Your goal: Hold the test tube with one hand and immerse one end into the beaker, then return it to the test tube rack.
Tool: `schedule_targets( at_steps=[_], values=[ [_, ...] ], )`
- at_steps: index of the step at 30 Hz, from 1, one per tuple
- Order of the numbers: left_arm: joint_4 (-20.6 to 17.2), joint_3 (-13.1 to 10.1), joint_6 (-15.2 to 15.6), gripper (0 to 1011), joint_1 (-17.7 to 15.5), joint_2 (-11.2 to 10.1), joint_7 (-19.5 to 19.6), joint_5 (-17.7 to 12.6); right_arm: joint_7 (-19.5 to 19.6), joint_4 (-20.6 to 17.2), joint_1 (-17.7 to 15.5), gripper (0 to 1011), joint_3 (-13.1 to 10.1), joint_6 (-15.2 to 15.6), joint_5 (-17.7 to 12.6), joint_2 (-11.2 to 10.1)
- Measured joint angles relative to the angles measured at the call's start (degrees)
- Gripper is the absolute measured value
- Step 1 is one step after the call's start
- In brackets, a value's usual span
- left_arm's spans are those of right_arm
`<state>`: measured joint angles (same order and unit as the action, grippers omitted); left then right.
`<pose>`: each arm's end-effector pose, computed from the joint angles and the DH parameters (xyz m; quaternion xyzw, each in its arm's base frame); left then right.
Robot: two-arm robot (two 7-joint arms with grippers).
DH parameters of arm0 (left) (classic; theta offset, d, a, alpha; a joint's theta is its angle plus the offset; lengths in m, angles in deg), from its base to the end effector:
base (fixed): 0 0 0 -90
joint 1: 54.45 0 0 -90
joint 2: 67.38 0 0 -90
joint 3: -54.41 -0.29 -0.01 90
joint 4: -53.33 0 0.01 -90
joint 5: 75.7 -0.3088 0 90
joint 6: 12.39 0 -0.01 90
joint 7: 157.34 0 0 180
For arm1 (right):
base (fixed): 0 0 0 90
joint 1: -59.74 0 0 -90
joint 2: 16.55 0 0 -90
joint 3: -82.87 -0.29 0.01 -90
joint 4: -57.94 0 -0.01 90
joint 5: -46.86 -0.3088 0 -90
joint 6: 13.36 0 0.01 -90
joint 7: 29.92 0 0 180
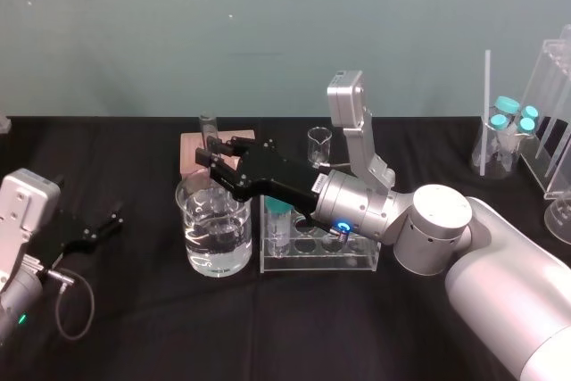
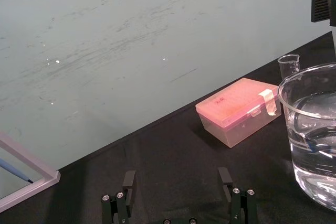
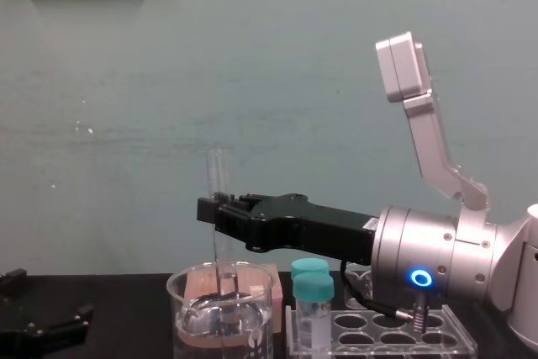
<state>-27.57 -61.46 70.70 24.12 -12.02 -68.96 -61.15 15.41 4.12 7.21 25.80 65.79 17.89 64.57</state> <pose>0.3581 0.0826 -0.3023 0.1414 -0.1324 0.5799 0.7913 0.4798 0.0653 -0.2634 0.0456 -0.0210 -0.2217 0.9738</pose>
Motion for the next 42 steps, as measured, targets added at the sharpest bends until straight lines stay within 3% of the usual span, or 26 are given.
schedule_targets(
  at_steps=[42],
  values=[
    [0.00, 0.00, 0.00, 1000, 0.00, 0.00, 0.00, 0.00, -0.43, 0.47, 0.28, 225, -0.08, -0.10, -0.03, 0.12]
  ],
)
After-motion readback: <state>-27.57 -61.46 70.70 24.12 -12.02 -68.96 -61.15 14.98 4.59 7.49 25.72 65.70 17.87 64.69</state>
